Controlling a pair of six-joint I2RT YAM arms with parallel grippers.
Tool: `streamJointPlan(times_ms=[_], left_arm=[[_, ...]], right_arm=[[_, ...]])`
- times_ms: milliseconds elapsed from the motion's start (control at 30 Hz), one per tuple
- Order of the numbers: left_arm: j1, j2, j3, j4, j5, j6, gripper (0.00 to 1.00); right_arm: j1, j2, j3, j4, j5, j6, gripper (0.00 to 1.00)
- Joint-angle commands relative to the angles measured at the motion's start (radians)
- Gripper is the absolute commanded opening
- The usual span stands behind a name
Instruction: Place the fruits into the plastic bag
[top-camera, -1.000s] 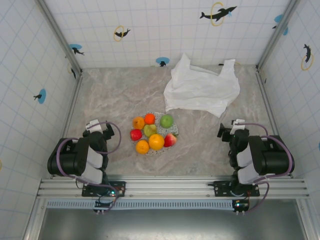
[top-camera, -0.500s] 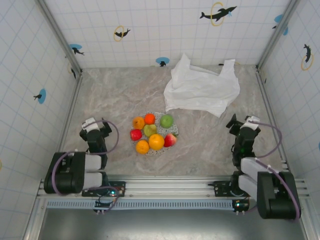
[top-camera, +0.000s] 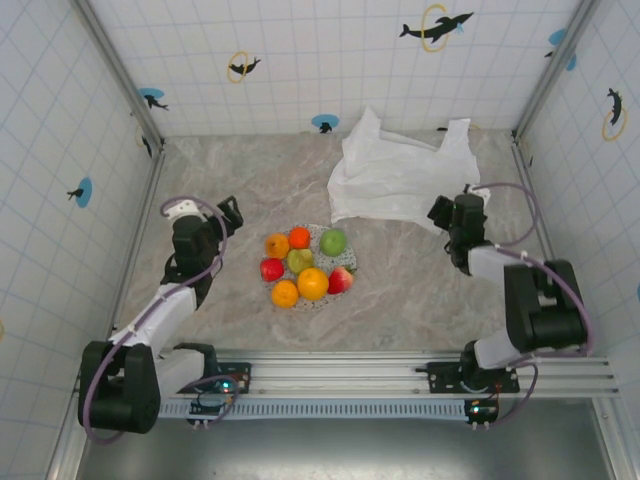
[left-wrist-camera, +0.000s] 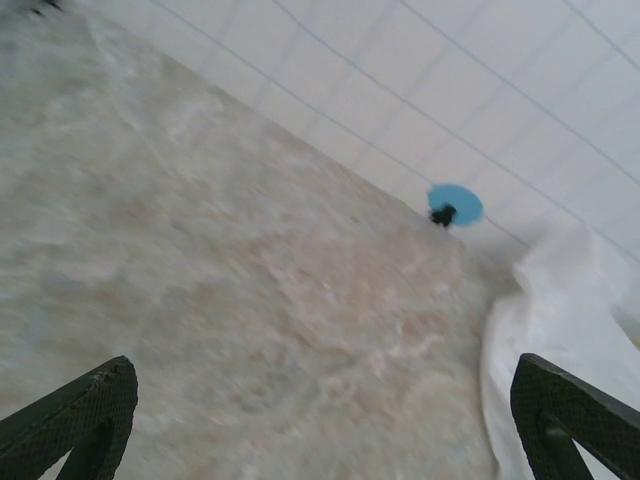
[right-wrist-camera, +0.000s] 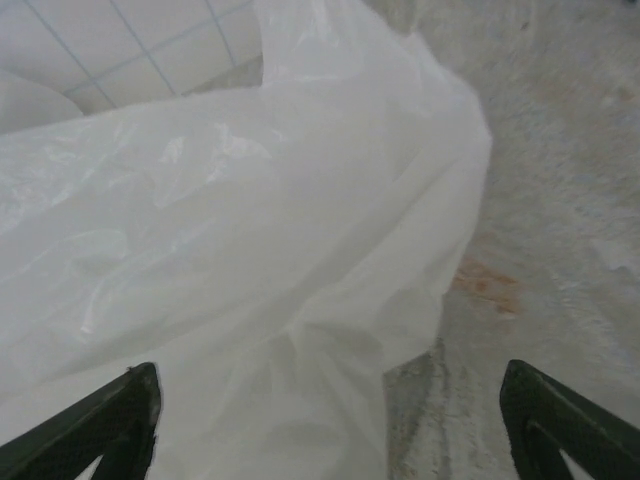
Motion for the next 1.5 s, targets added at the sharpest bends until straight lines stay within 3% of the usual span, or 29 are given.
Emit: streamJointPlan(times_ms=[0, 167, 233, 500, 567, 733, 833, 1000, 1067, 1233, 1467], left_arm=[[-0.025, -0.023, 0.029, -0.151, 0.033, -0.016, 0.98], [-0.034, -0.049, 0.029, -0.213, 0.038, -0.009, 0.98], [-0.038, -0.063, 0.028, -0.239, 0.033, 0.001, 0.98], [-0.042, -0.131, 0.011, -0.285, 0.057, -0.005, 0.98], [-0.045, -0.146, 0.005, -0.285, 0.073, -0.013, 0.98], [-0.047, -0.175, 0.011, -0.313, 0.075, -0.004, 0.98], [-0.048, -0.189, 0.017, -0.332, 0.061, 0.006, 0.98], [-0.048, -0.197, 0.013, -0.33, 0.057, 0.001, 0.98], [-0.051, -0.191, 0.016, -0.325, 0.066, -0.004, 0.98], [-0.054, -0.19, 0.029, -0.342, 0.066, -0.004, 0.98], [-0.059, -0.198, 0.032, -0.374, 0.065, -0.003, 0.98]], right_arm=[[-0.011, 0.131, 0.138, -0.139, -0.046, 0.024, 0.76], [-0.095, 0.194, 0.189, -0.212, -0.104, -0.095, 0.31], [-0.143, 0.17, 0.197, -0.272, -0.133, -0.157, 0.22], [-0.298, 0.035, 0.301, -0.668, -0.079, -0.409, 0.18], [-0.315, 0.028, 0.333, -0.729, -0.004, -0.419, 0.26], [-0.295, -0.058, 0.321, -0.677, 0.154, -0.382, 0.71], [-0.227, -0.136, 0.298, -0.583, 0.229, -0.402, 0.85], [-0.057, -0.12, 0.313, -0.474, 0.155, -0.417, 0.89], [0.016, -0.048, 0.355, -0.467, 0.058, -0.4, 0.89], [0.183, 0.156, 0.484, -0.466, 0.037, -0.413, 0.89], [0.246, 0.425, 0.681, -0.52, -0.062, -0.424, 0.81]])
